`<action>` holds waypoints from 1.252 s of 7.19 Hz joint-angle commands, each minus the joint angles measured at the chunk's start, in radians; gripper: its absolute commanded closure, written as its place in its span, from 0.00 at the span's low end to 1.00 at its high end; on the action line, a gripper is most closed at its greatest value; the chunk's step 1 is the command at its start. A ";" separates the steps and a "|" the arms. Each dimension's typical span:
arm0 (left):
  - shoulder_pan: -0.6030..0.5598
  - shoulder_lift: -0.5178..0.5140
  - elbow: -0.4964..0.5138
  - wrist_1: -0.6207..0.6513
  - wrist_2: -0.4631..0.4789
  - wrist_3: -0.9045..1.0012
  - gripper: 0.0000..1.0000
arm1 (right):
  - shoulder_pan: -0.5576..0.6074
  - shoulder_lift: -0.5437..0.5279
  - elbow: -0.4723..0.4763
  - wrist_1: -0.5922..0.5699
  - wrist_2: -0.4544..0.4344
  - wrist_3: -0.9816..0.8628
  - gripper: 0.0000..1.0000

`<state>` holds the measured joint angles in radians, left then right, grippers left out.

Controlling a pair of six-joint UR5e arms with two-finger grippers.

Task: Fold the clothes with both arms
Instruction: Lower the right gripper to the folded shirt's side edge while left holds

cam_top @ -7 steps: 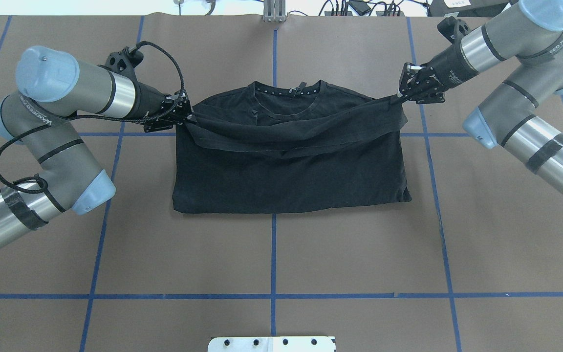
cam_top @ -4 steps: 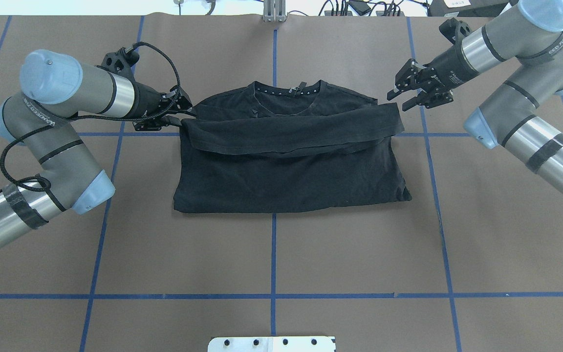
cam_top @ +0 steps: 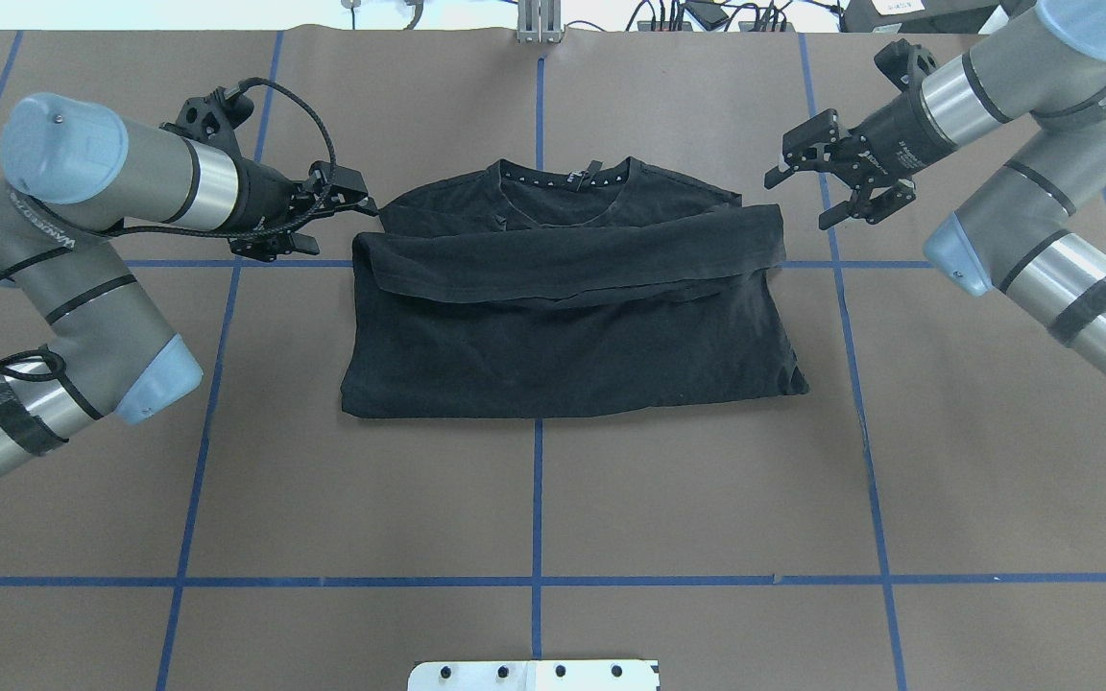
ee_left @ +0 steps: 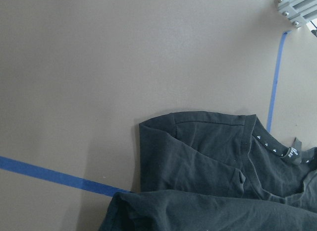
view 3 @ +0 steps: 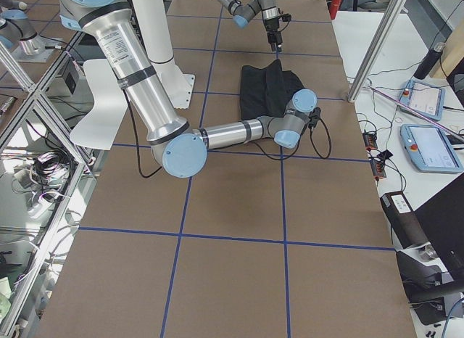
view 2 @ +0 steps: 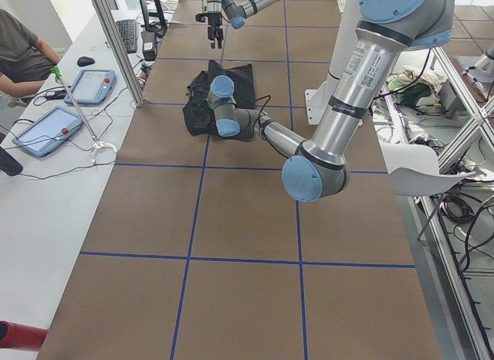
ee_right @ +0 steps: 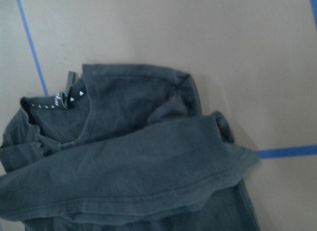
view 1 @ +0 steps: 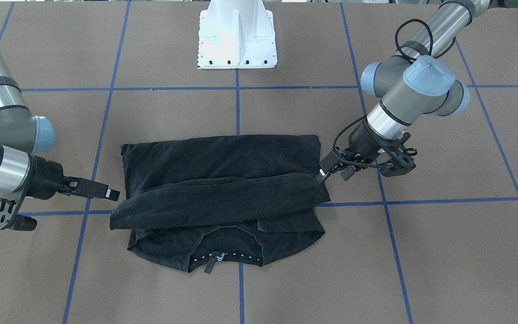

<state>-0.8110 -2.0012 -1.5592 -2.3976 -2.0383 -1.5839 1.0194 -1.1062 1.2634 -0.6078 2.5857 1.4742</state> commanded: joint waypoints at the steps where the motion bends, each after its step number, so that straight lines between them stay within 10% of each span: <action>1: -0.007 0.050 -0.081 0.018 -0.023 0.001 0.00 | -0.108 -0.151 0.117 -0.004 -0.037 0.012 0.00; 7: -0.007 0.053 -0.107 0.035 -0.022 0.001 0.00 | -0.245 -0.187 0.122 -0.004 -0.124 0.014 0.05; 8: -0.007 0.053 -0.108 0.037 -0.022 0.001 0.00 | -0.246 -0.190 0.131 -0.004 -0.122 0.014 0.32; 9: -0.007 0.053 -0.108 0.035 -0.022 -0.001 0.00 | -0.246 -0.196 0.134 -0.004 -0.122 0.018 0.99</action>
<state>-0.8176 -1.9482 -1.6668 -2.3616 -2.0602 -1.5834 0.7767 -1.2969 1.3925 -0.6119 2.4634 1.4891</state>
